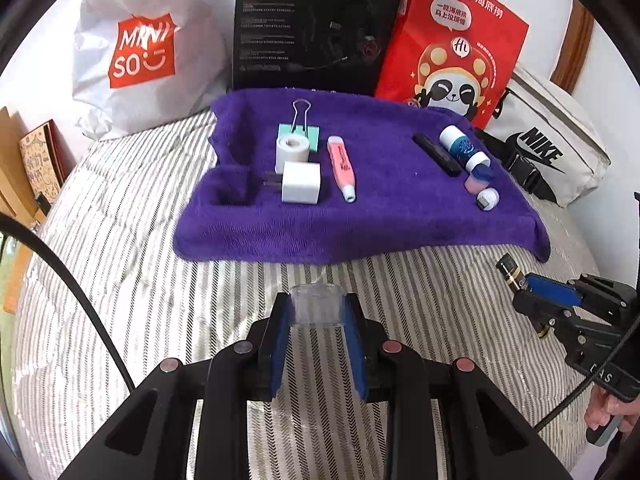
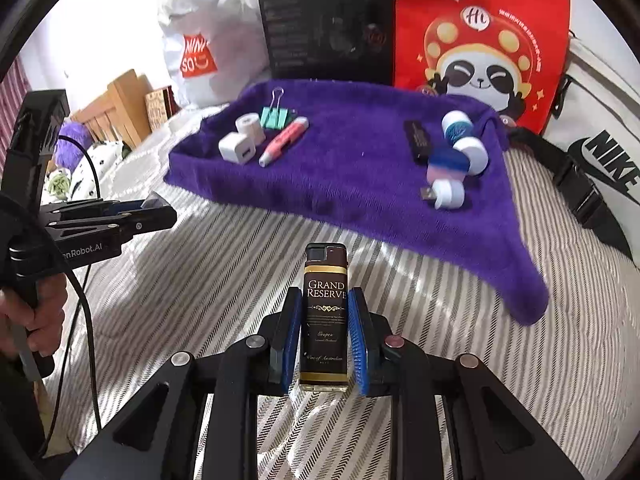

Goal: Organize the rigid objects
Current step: 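Carry the clear cup and Grand Reserve bottle over the towel with both tools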

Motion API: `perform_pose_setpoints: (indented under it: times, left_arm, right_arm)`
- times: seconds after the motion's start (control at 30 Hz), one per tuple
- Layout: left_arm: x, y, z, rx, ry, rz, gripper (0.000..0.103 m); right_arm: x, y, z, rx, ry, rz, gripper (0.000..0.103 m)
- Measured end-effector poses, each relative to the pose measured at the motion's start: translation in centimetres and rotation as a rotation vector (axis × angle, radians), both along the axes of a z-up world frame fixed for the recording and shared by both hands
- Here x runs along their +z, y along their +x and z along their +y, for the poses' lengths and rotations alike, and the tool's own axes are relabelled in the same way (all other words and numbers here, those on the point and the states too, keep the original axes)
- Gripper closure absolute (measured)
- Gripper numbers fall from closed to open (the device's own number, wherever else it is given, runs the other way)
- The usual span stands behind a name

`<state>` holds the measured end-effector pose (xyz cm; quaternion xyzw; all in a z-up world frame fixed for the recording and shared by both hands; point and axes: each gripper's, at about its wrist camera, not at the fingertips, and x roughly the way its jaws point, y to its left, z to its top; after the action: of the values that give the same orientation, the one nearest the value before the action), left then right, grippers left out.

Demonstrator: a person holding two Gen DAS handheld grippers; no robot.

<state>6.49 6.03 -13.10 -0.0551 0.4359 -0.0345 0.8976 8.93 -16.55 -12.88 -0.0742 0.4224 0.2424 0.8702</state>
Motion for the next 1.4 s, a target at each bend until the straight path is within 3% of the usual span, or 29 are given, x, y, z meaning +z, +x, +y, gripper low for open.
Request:
perform_pose_setpoints:
  times: [0.67, 1.4]
  left_arm:
    - [3.9, 2.7, 0.0, -0.028, 0.004, -0.041, 0.078]
    - [2.8, 5.8, 3.4, 0.014, -0.053, -0.025, 0.078]
  right_arm:
    - [4.4, 3.9, -1.5, -0.037, 0.036, -0.058, 0.080]
    - [3.6, 13.8, 1.6, -0.075, 0.012, -0.036, 0.079]
